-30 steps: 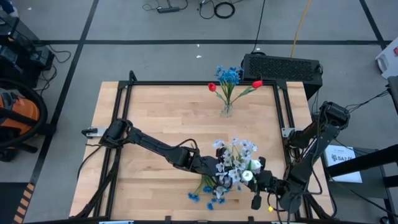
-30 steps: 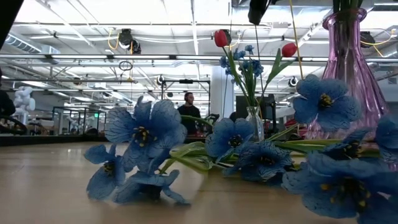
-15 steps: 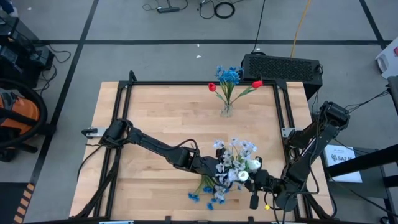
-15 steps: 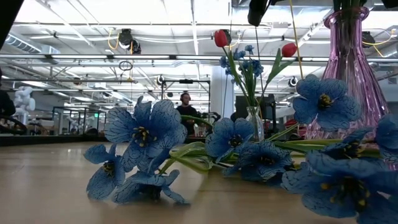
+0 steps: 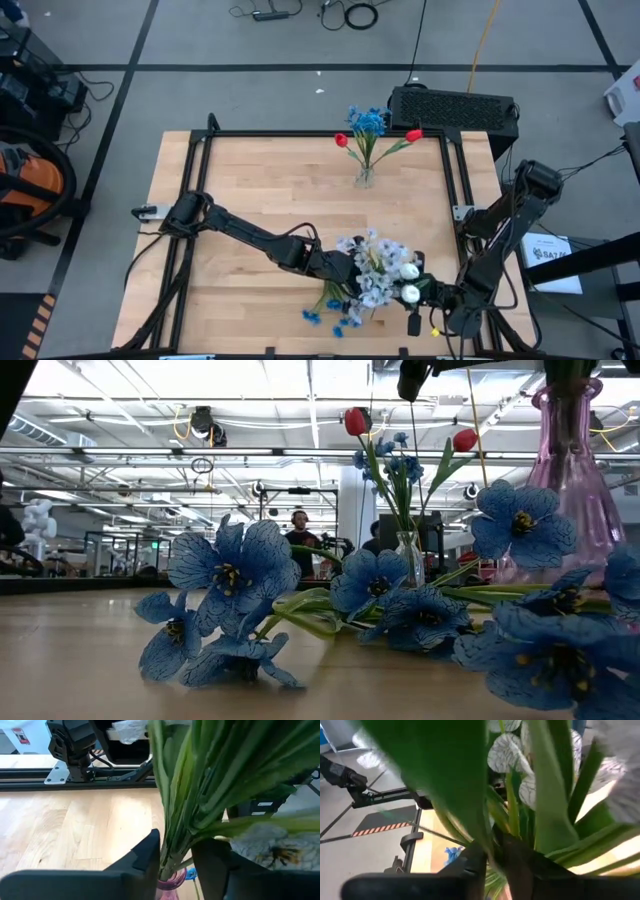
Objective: Sort flowers into vase by color
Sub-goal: Put the white flower into the violet transparent vase, then put the blue flowers into the transparent vase
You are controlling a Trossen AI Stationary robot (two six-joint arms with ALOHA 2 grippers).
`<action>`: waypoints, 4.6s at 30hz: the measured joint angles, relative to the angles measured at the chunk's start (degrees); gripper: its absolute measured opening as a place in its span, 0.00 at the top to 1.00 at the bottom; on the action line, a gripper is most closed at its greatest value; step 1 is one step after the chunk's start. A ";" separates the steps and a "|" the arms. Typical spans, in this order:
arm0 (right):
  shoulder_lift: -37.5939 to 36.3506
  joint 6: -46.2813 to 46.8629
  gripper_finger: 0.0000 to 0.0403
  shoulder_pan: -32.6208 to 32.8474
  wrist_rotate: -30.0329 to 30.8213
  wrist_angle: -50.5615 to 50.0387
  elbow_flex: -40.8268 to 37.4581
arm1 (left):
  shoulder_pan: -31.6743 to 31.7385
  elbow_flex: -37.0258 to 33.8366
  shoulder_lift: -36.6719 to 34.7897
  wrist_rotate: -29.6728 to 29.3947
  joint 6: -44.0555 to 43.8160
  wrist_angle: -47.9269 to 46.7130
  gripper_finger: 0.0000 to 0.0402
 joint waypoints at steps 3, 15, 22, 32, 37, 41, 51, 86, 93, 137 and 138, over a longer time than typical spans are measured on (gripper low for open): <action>-1.06 0.01 0.80 -0.09 -1.03 -0.64 0.00 | 0.03 0.05 0.00 0.00 0.02 -0.04 0.67; -6.60 2.62 0.68 -0.48 -8.50 -4.57 0.00 | -0.14 0.22 -3.27 0.31 0.28 -6.14 0.65; -11.30 7.21 0.69 -0.94 -15.42 -12.62 0.09 | -0.01 0.21 -4.92 0.26 0.27 -10.44 0.65; -16.51 14.22 0.69 -1.20 -28.16 -19.51 0.09 | 0.03 0.11 -5.43 0.26 0.27 -14.74 0.65; -20.38 18.06 0.69 -1.20 -33.89 -24.50 0.11 | 0.03 0.11 -5.91 0.24 0.26 -17.52 0.65; -24.08 22.07 0.69 -1.20 -39.38 -29.95 0.11 | 0.03 0.09 -6.85 0.22 0.24 -21.37 0.65; -33.61 36.76 0.69 -1.14 -43.74 -52.55 0.15 | 0.40 0.07 -10.75 -2.26 -2.76 -36.59 0.65; -35.37 47.45 0.69 -1.29 -29.61 -65.26 0.17 | 23.90 -27.94 -29.80 2.71 16.80 -51.82 0.65; -35.37 48.06 0.69 -1.31 -26.67 -65.64 0.20 | 20.60 -29.14 -28.26 6.35 31.26 -47.56 0.65; -33.25 54.81 0.69 -1.31 -25.00 -66.60 0.17 | 28.62 -24.06 -12.18 9.10 51.87 -54.82 1.00; -33.25 55.67 0.69 -1.31 -25.00 -67.03 0.17 | 30.66 -25.05 -13.34 9.07 51.91 -55.13 1.00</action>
